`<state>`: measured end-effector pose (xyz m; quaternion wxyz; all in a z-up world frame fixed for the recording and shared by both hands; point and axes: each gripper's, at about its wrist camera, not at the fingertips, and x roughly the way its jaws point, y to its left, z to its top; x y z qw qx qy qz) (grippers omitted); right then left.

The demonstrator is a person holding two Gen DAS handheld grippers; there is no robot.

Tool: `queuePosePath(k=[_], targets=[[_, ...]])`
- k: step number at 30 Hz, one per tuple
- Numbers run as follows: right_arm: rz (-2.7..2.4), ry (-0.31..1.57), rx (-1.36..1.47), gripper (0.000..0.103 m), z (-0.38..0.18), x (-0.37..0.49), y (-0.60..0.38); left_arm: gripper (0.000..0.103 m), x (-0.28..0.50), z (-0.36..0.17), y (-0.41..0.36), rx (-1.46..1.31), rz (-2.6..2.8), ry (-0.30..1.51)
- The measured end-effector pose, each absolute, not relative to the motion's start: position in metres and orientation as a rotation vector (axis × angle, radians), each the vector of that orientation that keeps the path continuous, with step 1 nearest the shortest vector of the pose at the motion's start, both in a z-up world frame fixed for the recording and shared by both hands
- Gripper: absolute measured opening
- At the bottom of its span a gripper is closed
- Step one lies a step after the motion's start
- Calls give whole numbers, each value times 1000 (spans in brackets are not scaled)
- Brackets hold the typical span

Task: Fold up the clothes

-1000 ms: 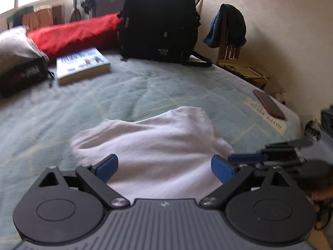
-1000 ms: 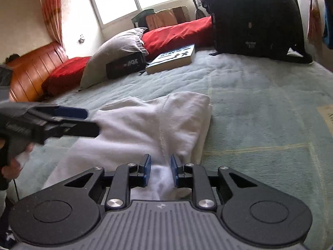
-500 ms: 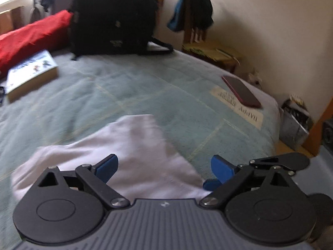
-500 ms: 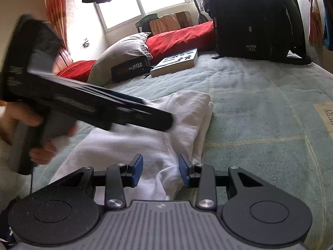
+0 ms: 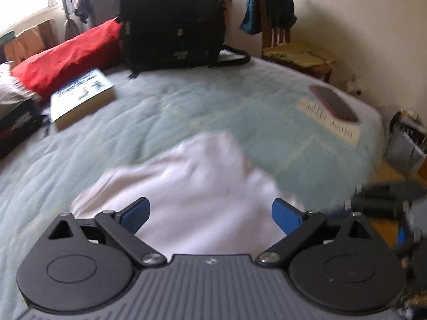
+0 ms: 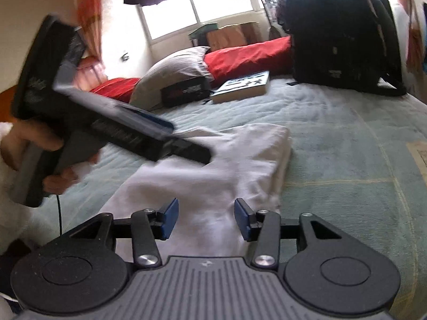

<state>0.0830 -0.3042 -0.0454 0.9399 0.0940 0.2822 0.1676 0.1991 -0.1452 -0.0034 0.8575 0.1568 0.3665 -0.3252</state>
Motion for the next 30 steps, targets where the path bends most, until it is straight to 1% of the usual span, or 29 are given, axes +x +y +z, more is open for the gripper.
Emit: queuePosePath(k=[5, 10, 15, 20, 24, 26, 30], targets=[[332, 603, 161, 53, -48, 72, -296, 97, 149, -12, -114, 319, -714, 802], [287, 623, 158, 55, -52, 58, -300, 98, 121, -21, -116, 246, -841, 803], [249, 630, 166, 56, -52, 48, -307, 97, 112, -47, -130, 260, -884, 909], [245, 626, 172, 57, -52, 46, -310, 98, 105, -29, -128, 215, -911, 846], [254, 622, 174, 57, -51, 46, -310, 97, 111, -46, -132, 201, -854, 945], [260, 617, 167, 57, -49, 44, -309, 97, 106, -40, -124, 184, -863, 922], [281, 612, 159, 57, -46, 45, -306, 99, 99, -12, -102, 158, -831, 804]])
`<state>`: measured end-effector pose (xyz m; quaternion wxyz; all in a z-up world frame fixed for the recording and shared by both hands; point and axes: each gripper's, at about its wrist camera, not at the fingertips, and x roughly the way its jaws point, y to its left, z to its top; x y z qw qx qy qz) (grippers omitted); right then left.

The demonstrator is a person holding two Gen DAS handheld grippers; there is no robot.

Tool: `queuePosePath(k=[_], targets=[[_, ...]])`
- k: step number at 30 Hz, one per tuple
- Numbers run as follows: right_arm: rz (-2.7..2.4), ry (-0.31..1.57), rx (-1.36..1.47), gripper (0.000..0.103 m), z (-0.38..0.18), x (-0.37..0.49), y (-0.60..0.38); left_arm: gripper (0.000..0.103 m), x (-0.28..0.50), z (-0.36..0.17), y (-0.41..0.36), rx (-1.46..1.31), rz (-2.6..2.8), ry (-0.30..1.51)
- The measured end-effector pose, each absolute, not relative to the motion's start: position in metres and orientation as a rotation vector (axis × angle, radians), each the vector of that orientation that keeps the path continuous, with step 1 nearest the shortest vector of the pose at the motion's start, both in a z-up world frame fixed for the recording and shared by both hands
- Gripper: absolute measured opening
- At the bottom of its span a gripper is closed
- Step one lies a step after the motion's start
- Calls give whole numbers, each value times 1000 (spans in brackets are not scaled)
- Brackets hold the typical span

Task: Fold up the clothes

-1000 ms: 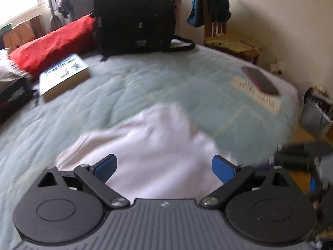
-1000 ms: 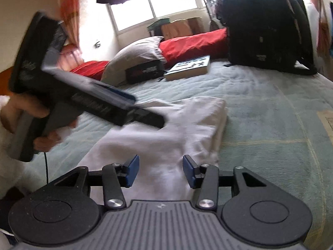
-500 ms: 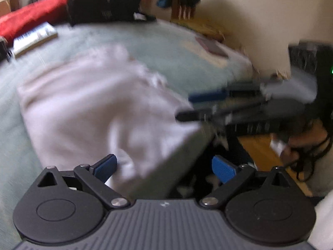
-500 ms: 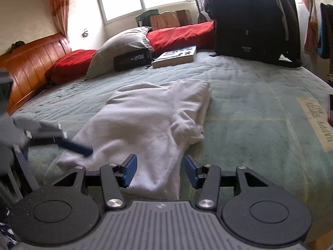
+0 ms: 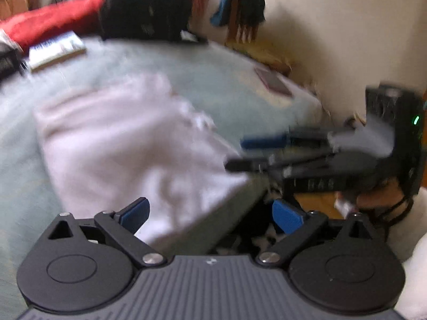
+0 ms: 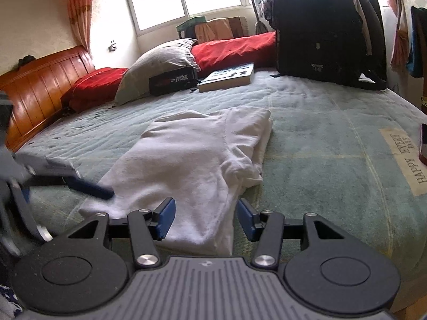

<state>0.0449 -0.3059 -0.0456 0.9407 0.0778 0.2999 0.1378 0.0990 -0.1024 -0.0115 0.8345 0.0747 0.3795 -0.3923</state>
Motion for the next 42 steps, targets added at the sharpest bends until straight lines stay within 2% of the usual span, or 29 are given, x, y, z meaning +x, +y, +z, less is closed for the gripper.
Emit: queuePosePath(k=[4, 6, 7, 8, 9, 10, 13, 18, 22, 28, 31, 37, 42], targets=[[289, 643, 130, 55, -49, 41, -299, 99, 101, -11, -88, 207, -707, 787], [288, 660, 135, 48, -53, 37, -299, 99, 104, -17, -83, 196, -684, 806], [287, 668, 138, 38, -55, 35, -299, 99, 105, -20, -83, 188, -684, 816], [286, 673, 141, 21, -57, 34, -299, 99, 106, -23, -83, 184, -686, 823], [276, 678, 138, 10, -59, 35, -299, 99, 106, -25, -84, 186, -688, 826], [259, 685, 130, 9, -60, 36, -301, 99, 106, -26, -85, 196, -689, 826], [229, 698, 137, 8, -62, 36, -308, 99, 100, -27, -89, 212, -718, 819], [222, 704, 139, 8, -63, 35, -312, 98, 102, -47, -90, 212, -739, 932], [245, 679, 137, 10, -54, 33, -315, 99, 100, -25, -78, 181, -748, 863], [281, 592, 130, 16, -27, 51, -314, 99, 137, -5, -79, 196, -661, 792], [311, 572, 73, 27, -22, 75, -303, 99, 162, -9, -88, 167, -655, 798], [315, 647, 72, 28, -42, 127, -298, 98, 188, -36, -99, 168, -616, 875], [331, 678, 103, 28, -55, 124, -305, 98, 183, -39, -95, 190, -620, 879]])
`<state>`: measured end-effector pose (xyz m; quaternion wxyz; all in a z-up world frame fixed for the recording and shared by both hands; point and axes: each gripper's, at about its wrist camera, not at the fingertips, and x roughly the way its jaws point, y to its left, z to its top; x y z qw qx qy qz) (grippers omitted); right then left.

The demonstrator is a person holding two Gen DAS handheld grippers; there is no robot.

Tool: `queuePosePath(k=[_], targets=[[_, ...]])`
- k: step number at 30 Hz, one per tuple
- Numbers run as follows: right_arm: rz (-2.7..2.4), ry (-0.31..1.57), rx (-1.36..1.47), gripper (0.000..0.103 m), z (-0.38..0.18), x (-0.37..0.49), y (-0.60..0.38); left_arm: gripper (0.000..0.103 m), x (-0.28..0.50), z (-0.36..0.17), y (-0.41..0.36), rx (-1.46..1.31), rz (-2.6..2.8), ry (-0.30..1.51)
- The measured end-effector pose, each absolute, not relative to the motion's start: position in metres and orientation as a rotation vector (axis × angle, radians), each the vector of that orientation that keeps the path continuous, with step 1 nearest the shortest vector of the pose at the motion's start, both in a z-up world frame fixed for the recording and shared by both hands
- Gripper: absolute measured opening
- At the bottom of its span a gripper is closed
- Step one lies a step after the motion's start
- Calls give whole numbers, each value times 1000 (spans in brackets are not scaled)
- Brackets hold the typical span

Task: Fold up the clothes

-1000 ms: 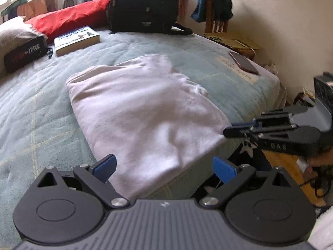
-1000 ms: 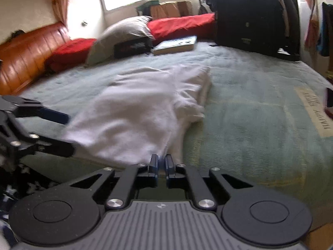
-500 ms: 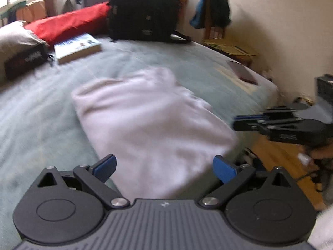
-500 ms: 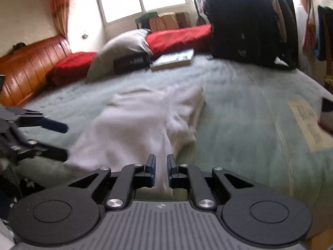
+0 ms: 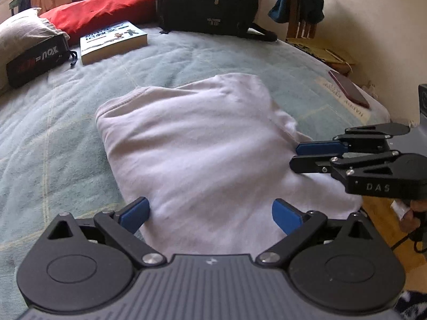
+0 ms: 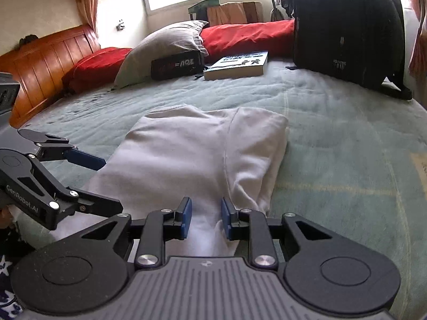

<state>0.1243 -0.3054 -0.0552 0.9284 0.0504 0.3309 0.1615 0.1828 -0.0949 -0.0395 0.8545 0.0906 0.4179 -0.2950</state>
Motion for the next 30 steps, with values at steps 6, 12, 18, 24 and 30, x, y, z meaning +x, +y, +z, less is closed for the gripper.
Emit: queuePosePath(k=[6, 12, 18, 24, 30], targets=[[341, 658, 169, 43, -42, 117, -317, 98, 183, -29, -91, 180, -612, 858], [335, 628, 176, 50, -30, 131, -317, 98, 184, -16, -96, 158, -651, 796], [295, 637, 235, 50, -34, 146, -321, 98, 187, -24, -111, 151, -715, 807], [270, 639, 228, 56, -36, 132, -324, 98, 191, -36, -121, 172, -703, 849], [237, 607, 259, 61, -31, 114, -336, 98, 201, -22, -123, 199, -678, 795]])
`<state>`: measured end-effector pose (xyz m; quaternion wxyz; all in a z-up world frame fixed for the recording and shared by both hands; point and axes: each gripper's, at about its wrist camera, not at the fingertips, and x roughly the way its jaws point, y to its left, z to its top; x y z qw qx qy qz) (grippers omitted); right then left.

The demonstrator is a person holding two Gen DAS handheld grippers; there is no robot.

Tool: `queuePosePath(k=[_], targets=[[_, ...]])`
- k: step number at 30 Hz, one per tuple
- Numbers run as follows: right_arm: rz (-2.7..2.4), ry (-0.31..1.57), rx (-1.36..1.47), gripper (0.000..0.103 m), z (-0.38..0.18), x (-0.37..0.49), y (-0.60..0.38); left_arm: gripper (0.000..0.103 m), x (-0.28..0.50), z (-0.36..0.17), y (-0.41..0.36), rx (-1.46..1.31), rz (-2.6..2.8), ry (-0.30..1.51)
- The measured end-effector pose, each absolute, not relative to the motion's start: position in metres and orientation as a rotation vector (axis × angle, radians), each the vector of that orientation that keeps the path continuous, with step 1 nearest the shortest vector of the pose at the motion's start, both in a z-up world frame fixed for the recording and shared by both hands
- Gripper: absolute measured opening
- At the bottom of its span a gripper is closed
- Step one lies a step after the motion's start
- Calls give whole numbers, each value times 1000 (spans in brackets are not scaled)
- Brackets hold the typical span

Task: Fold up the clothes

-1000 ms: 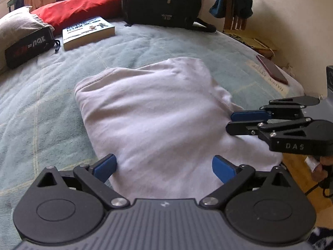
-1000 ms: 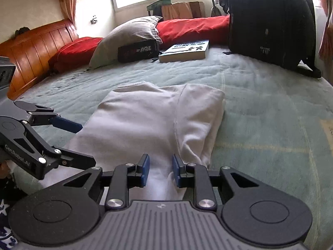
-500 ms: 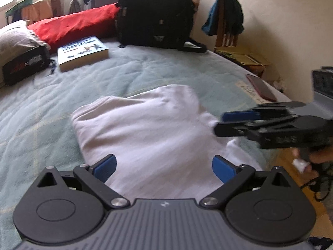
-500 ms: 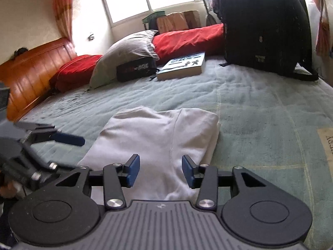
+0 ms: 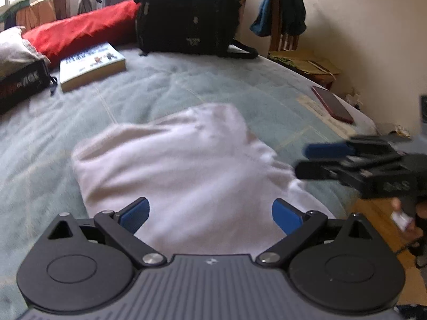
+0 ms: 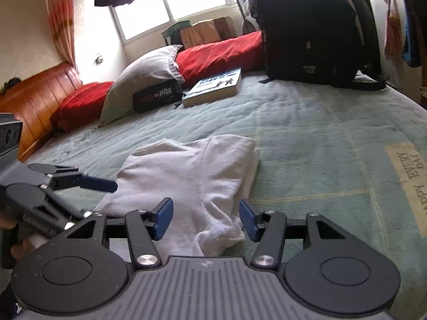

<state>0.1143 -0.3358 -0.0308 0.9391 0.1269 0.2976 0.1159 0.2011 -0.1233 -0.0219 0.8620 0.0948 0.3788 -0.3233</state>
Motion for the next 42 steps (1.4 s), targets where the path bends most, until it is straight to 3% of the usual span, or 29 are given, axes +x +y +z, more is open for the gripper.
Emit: queuePosePath(k=[10, 19, 27, 34, 42], targets=[[238, 595, 276, 68, -28, 96, -332, 98, 258, -48, -124, 130, -626, 835], [245, 594, 300, 73, -33, 92, -335, 98, 264, -23, -122, 123, -659, 766], [230, 613, 310, 77, -38, 92, -338, 98, 306, -42, -144, 78, -578, 858], [256, 628, 375, 79, -51, 92, -342, 99, 254, -10, -138, 152, -671, 752], [296, 610, 433, 79, -66, 89, -353, 99, 203, -20, -132, 197, -674, 735]])
